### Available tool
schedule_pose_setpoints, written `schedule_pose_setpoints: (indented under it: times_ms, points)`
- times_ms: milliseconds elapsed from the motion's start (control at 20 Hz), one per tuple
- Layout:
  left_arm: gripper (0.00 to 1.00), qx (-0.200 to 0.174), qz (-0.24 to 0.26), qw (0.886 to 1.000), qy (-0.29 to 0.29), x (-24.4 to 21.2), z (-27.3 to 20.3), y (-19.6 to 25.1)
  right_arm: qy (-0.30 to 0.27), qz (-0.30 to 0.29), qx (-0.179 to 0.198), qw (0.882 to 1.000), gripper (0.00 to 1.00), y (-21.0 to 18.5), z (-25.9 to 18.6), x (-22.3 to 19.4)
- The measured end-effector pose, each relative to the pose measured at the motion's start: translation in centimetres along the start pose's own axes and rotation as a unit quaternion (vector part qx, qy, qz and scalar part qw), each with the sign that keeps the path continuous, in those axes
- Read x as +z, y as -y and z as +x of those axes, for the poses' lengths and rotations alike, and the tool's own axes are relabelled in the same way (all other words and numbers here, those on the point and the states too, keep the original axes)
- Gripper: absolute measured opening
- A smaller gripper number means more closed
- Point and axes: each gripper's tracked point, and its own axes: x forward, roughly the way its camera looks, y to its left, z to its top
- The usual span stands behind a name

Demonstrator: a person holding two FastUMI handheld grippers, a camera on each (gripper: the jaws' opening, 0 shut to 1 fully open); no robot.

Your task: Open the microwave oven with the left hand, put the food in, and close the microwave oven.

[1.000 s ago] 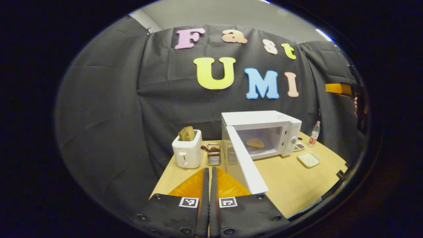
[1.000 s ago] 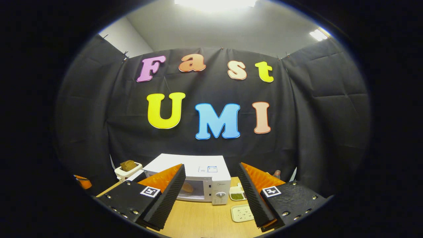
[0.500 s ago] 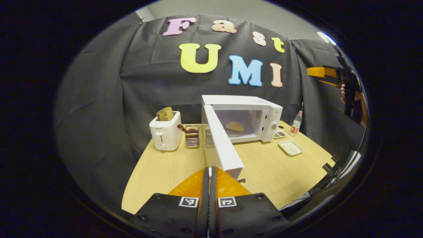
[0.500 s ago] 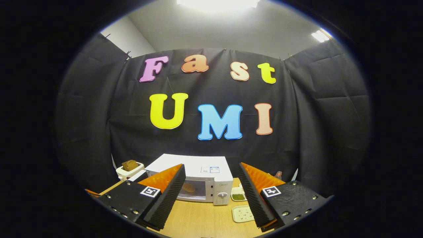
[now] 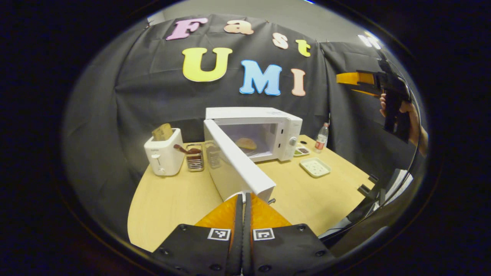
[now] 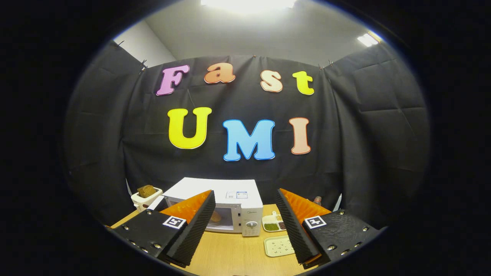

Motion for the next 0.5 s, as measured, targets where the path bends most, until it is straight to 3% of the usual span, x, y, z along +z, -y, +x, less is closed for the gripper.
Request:
schedule_pose_setpoints:
  times_ms: [250,300,500]
  points:
    - [0.00,-0.033,0.011,0.999,0.001,2.0,3.2,3.6,-0.004,0.003,-0.013,1.000,0.96,2.4,0.5,-0.5]
    - [0.08,-0.040,0.011,0.999,0.000,2.2,4.0,4.2,-0.007,0.004,-0.016,1.000,0.96,3.0,0.6,-0.6]
    - [0.08,-0.060,0.025,0.998,-0.013,2.9,6.8,6.8,-0.015,0.008,-0.011,1.000,0.96,4.6,1.5,-1.0]
